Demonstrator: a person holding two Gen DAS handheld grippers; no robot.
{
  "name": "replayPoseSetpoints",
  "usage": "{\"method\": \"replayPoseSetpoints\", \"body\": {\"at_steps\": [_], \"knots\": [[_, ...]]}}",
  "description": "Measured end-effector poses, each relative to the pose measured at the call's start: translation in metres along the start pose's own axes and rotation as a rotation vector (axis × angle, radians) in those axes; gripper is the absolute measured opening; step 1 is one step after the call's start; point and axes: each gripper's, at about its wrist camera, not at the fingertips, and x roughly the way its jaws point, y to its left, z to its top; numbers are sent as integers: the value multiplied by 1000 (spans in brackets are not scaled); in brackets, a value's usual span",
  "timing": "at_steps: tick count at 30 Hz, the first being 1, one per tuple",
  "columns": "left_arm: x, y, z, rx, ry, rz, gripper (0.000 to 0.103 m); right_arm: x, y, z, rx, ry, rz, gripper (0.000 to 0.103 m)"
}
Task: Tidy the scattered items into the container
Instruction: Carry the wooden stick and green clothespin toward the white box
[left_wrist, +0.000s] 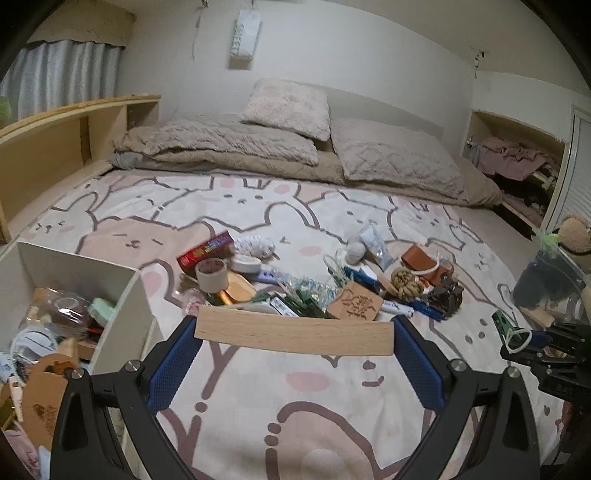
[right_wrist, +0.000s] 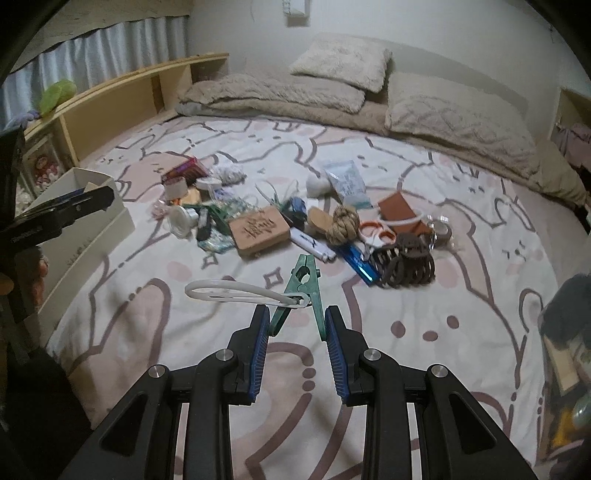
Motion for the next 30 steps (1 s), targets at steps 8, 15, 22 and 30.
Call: {"method": "replayPoseSetpoints", "body": {"at_steps": [8, 15, 22, 30], "knots": [[-38, 12, 6, -32, -48, 28, 101, -38, 17, 14, -21, -94, 17, 31], [-76, 28, 3, -41, -83, 61, 101, -57, 39, 19, -58, -135, 32, 31], [-107, 57, -1, -73, -108, 96, 101, -71, 76, 31, -86, -171, 71, 31], [-135, 99, -7, -97, -117, 167, 101, -74, 115, 47, -88, -186, 149, 31]]}}
